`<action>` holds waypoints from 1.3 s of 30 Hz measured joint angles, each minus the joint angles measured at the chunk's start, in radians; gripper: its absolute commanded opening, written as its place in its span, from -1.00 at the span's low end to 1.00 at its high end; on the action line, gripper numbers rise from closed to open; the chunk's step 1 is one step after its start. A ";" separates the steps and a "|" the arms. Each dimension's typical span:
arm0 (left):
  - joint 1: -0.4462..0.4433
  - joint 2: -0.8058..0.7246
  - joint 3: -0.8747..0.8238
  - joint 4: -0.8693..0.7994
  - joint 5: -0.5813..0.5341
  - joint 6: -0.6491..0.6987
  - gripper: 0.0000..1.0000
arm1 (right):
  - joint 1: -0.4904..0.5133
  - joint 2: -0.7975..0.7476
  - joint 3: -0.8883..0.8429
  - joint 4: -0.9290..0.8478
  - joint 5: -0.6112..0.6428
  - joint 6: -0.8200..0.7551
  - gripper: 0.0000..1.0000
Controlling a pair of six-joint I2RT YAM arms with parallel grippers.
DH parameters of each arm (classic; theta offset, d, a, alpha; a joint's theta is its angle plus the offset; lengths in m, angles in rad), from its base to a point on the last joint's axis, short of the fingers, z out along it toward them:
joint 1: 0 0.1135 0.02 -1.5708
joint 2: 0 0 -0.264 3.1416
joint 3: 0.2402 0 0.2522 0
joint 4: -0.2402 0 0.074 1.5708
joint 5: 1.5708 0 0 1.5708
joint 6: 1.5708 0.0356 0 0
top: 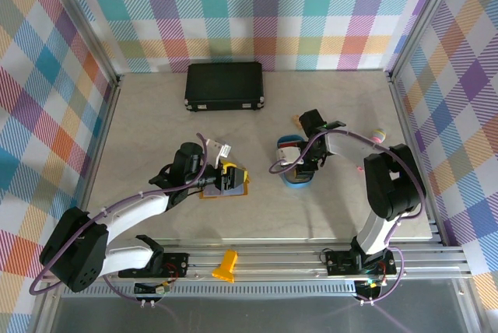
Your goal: Put the credit cards into the card holder
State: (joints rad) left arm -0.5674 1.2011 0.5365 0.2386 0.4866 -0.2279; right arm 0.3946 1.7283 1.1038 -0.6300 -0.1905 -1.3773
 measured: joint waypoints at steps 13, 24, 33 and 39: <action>0.000 0.000 0.000 -0.009 -0.009 0.013 0.26 | 0.027 0.015 -0.014 0.049 0.029 0.003 -0.24; 0.000 0.000 0.000 -0.023 -0.009 0.013 0.26 | 0.033 -0.012 -0.041 0.123 0.048 0.024 -0.78; 0.000 0.000 0.000 -0.024 -0.009 0.013 0.25 | 0.037 -0.053 -0.087 0.164 0.079 0.034 -1.00; 0.000 -0.006 0.000 -0.024 -0.009 0.010 0.25 | 0.037 -0.174 -0.118 0.087 0.081 0.075 -0.22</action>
State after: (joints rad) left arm -0.5674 1.1946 0.5365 0.2146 0.4778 -0.2176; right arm 0.4320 1.5547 0.9855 -0.5434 -0.1097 -1.3025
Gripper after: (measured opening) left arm 0.626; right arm 0.145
